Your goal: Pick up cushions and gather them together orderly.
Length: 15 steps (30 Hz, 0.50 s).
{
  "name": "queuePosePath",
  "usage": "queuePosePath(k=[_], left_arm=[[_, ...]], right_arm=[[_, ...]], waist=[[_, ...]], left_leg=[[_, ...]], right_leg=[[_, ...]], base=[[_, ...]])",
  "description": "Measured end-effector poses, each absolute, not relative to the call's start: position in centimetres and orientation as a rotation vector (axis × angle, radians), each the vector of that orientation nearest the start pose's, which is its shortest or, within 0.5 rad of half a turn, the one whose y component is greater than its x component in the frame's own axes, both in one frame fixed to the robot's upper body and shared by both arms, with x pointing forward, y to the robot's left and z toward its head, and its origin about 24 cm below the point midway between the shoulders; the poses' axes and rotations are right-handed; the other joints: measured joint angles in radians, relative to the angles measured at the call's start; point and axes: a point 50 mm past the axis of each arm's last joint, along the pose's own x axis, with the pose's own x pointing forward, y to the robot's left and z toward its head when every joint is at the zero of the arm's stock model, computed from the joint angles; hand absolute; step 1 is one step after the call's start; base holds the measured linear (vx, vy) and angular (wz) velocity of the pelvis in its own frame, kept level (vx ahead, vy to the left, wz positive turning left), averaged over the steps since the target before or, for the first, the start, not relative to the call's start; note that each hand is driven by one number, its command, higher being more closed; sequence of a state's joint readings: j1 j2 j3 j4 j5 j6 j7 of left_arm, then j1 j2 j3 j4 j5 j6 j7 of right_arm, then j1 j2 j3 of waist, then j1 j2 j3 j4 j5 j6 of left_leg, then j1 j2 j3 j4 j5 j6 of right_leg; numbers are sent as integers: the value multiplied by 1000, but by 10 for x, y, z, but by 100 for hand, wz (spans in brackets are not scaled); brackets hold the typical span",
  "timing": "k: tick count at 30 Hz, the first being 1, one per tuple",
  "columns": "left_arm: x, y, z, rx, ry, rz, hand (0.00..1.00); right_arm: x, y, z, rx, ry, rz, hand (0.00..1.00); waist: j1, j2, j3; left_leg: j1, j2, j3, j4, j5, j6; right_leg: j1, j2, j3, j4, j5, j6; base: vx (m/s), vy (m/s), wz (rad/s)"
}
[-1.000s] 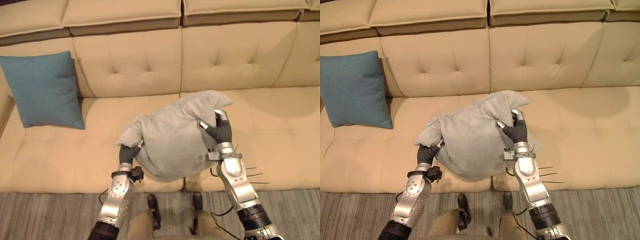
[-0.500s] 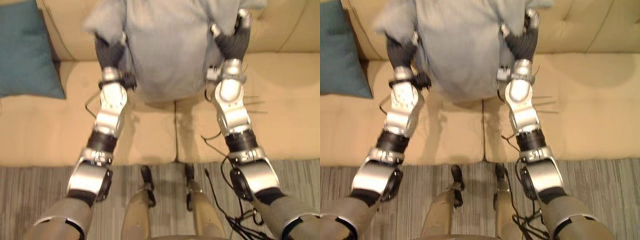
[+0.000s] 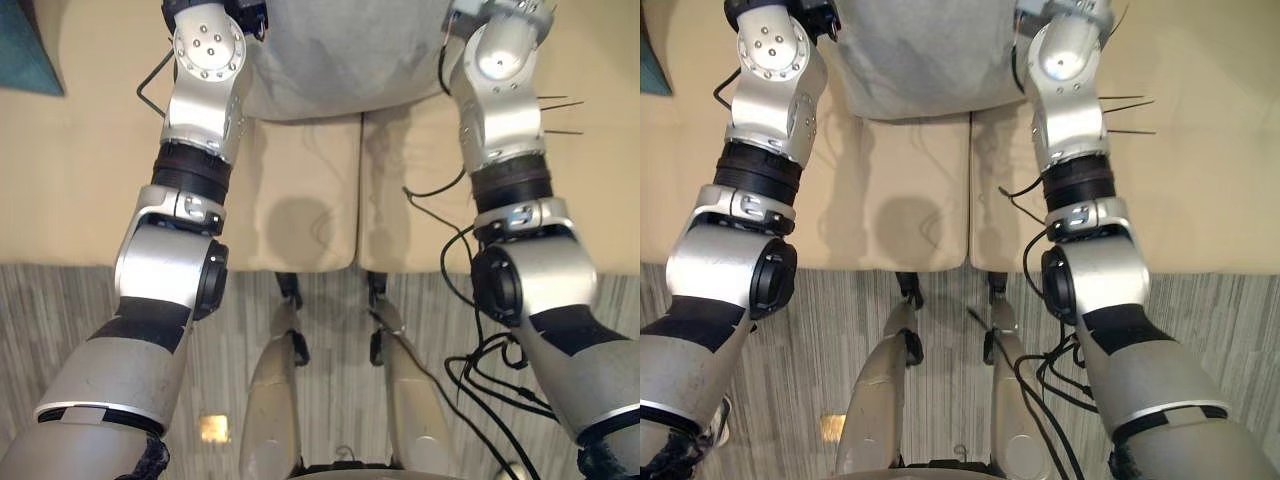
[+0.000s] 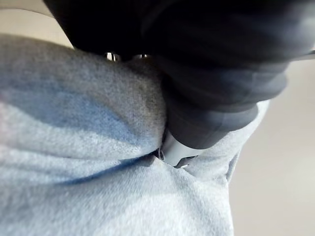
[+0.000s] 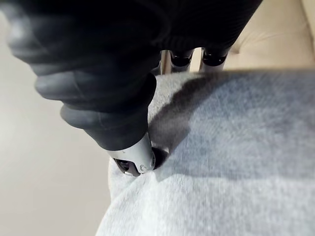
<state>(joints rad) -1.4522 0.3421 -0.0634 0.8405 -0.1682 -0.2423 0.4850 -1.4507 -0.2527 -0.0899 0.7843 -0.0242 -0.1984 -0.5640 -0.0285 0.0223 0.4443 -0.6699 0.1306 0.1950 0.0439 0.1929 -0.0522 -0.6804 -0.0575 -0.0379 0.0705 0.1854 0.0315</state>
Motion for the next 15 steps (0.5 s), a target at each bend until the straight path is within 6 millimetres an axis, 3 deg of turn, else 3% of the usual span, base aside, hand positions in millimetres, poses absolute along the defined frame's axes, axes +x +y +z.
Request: queuePosePath(k=[5,8,11,15], left_arm=[[378,160,399,-65,-872,338,0],[375,181,405,-42,-879,373,0],[369,209,411,-9,-893,427,0],[355,249,399,42,-912,471,0]], right_arm=[[373,-150,397,55,-894,-442,0],[371,-166,401,55,-900,-458,0],[367,-193,404,55,-902,-506,0],[350,-242,389,-14,-931,-529,0]], waist=[[0,1,14],[3,1,14],[6,2,16],[13,2,16]], left_leg=[[-11,-1,-2,0,1,0],[-20,-3,-1,-1,1,-1],[-30,-6,-3,-5,11,-15],[-17,-7,-2,8,11,-15]], right_leg=[[-12,-1,-2,2,-1,0],[-30,-3,-1,18,-11,-1],[-53,-8,-7,48,-20,-4],[-54,-16,-16,107,-51,-4]], base=[[-1,0,1],[0,0,0],[-12,6,4],[-13,3,9]])
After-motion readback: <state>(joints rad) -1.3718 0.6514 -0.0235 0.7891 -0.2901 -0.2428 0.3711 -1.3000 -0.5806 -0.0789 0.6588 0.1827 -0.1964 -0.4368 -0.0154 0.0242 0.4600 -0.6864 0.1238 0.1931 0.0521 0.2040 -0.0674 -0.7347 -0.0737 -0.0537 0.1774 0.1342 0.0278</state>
